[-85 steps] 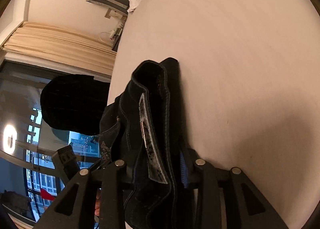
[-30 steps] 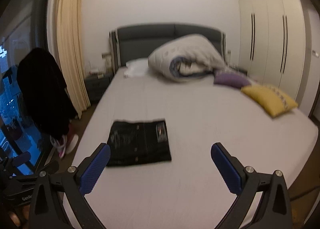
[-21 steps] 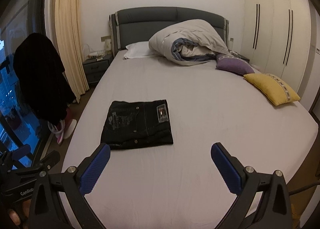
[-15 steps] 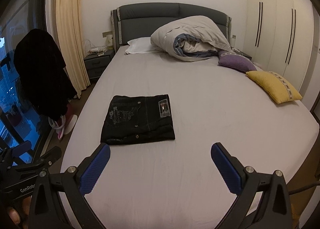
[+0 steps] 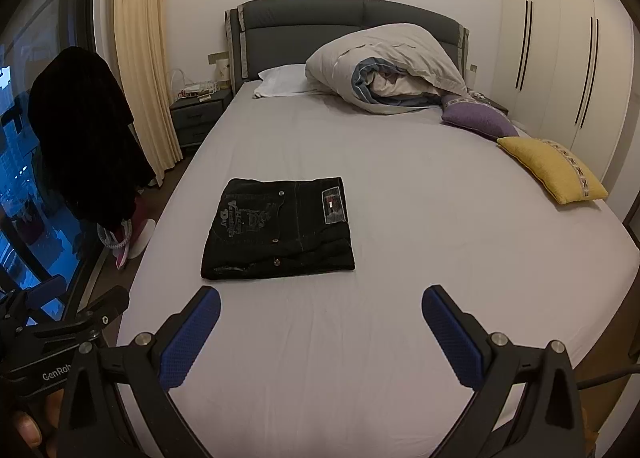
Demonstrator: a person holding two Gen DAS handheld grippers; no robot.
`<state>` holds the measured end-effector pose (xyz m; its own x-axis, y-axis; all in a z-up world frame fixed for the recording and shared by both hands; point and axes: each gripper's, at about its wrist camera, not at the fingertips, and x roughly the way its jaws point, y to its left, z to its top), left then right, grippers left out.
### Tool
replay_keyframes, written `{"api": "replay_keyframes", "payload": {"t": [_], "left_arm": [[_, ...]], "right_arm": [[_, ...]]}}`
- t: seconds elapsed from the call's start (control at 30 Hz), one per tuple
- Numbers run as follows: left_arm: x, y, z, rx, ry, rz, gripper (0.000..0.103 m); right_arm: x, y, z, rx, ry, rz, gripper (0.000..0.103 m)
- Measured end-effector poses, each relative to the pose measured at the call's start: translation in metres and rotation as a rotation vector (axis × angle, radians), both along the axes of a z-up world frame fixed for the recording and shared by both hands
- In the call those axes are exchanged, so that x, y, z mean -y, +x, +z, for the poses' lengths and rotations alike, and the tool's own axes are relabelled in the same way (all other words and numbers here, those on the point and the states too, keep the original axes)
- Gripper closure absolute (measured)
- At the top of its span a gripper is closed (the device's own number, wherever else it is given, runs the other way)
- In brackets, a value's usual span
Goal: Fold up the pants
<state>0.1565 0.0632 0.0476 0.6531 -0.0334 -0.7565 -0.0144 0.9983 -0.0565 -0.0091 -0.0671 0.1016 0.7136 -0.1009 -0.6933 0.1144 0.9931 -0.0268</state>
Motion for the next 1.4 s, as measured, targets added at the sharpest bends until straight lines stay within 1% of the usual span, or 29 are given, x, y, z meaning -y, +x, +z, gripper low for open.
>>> {"api": "replay_keyframes", "payload": {"t": [1.4], "left_arm": [[0.0074,0.0021,-0.0039,0.004,-0.005,0.010,0.000]], "right_arm": [[-0.0020,-0.0016,-0.0006,-0.012,-0.003,0.002,0.000]]}}
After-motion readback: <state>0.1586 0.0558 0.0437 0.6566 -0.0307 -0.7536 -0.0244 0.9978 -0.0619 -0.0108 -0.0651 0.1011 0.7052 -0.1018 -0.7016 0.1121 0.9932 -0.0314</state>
